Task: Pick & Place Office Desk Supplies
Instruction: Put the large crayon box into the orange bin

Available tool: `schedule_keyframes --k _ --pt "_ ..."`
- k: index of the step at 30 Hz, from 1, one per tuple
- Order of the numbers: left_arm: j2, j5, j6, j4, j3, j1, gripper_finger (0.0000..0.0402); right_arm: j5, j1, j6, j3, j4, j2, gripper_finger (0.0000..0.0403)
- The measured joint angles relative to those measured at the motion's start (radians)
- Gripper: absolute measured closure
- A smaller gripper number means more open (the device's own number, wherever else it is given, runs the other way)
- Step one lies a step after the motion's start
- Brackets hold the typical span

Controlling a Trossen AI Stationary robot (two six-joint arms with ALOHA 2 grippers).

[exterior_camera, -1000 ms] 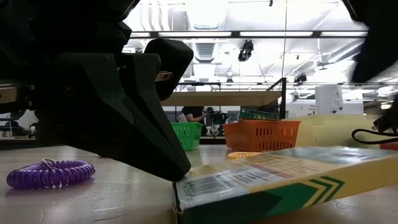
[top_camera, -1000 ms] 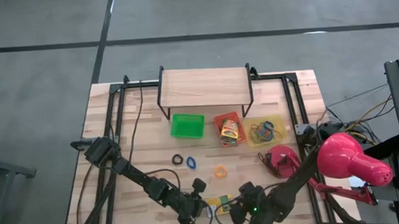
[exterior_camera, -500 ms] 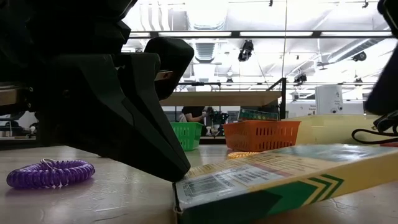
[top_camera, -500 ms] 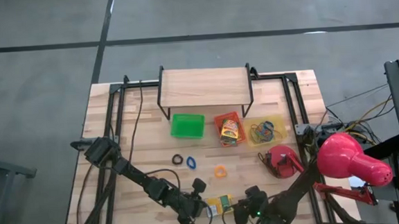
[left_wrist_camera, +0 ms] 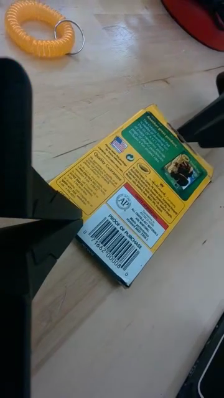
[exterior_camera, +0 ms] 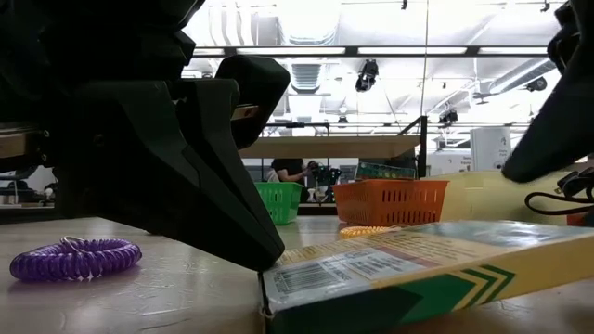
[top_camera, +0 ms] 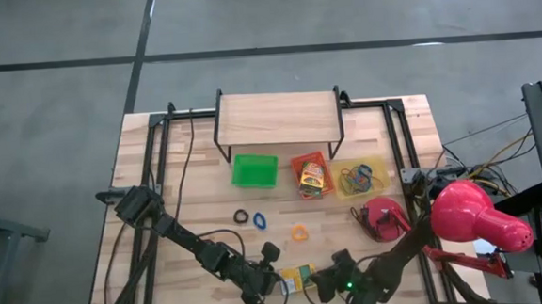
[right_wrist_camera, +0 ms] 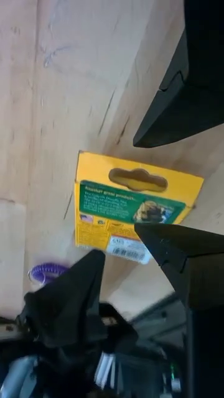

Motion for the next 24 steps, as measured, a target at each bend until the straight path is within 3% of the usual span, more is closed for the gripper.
schedule_keyframes --k 9,24 --pt "0.000 0.000 0.000 0.000 0.000 0.000 0.0396 0.029 -0.003 -0.012 -0.059 0.102 -0.005 0.0197" --pt "0.000 0.001 0.000 0.009 -0.001 0.000 0.0396 -0.031 -0.080 -0.277 0.024 0.128 0.007 0.0197"
